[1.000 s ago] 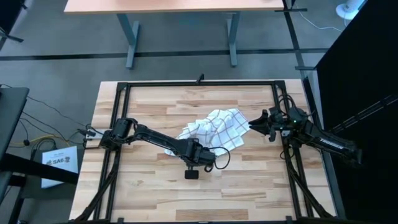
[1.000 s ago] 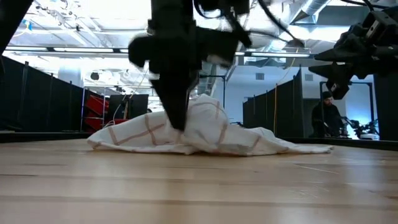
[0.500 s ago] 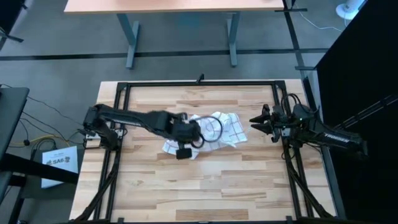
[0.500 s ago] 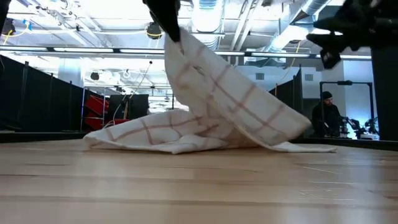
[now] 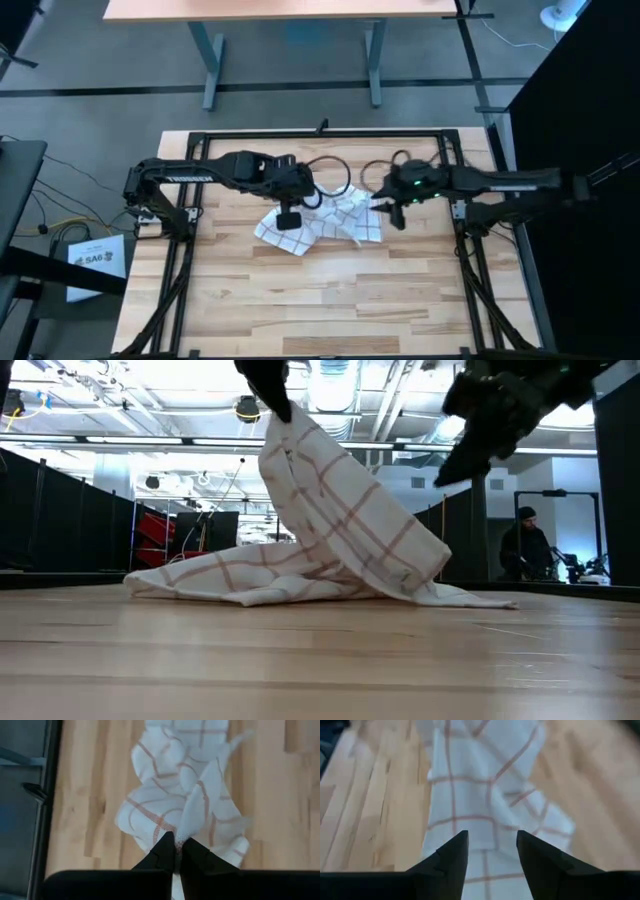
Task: Roll towel
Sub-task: Roll the towel
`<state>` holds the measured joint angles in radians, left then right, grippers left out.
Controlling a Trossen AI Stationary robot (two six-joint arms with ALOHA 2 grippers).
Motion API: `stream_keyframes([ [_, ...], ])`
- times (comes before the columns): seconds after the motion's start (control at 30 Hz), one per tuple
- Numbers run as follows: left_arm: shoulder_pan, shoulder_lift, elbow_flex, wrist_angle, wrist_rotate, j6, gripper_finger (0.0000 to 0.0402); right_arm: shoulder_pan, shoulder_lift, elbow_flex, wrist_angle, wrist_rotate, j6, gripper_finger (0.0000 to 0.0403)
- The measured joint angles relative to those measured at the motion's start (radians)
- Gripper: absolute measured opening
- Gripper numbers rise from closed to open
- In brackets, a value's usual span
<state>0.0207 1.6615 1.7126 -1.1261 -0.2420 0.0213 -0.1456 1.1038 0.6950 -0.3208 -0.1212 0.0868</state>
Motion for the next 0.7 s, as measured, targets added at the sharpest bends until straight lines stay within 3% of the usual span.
stream_keyframes([
  [0.13, 0.055, 0.0, 0.0, 0.044, -0.001, 0.034, 0.0, 0.063, 0.116, 0.016, 0.01, 0.002, 0.089, 0.0178],
  [0.37, 0.14, 0.011, -0.001, 0.05, 0.001, 0.126, 0.0, 0.121, 0.209, 0.072, 0.062, 0.07, 0.21, 0.0177],
  [0.7, 0.151, 0.011, -0.001, 0.087, 0.051, 0.2, 0.0, 0.141, 0.376, 0.104, 0.107, 0.094, 0.311, 0.0175],
])
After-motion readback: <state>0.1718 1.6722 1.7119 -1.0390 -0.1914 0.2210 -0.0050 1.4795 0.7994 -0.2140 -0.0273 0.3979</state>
